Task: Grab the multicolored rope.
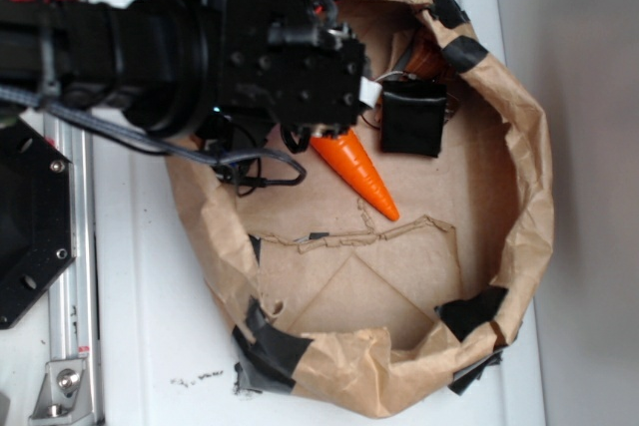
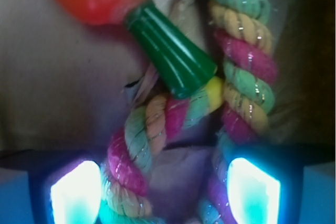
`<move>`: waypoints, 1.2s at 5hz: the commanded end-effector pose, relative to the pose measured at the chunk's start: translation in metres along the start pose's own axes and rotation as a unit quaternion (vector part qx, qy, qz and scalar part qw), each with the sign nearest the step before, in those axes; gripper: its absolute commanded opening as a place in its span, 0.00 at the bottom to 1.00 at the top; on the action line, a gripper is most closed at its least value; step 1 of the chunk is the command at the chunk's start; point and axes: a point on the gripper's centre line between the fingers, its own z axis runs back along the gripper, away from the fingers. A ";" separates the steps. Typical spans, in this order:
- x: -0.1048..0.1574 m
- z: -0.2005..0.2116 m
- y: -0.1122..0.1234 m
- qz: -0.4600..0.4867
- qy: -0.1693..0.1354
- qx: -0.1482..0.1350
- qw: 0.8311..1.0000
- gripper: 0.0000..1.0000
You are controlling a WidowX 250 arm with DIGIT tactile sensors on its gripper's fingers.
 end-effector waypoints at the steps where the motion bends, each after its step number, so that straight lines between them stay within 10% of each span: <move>1: -0.012 0.000 0.014 0.061 0.011 -0.013 0.998 0.00; 4: -0.001 0.001 0.020 0.133 0.018 0.008 0.991 0.00; 6: 0.005 0.047 0.033 0.246 -0.035 0.004 0.969 0.00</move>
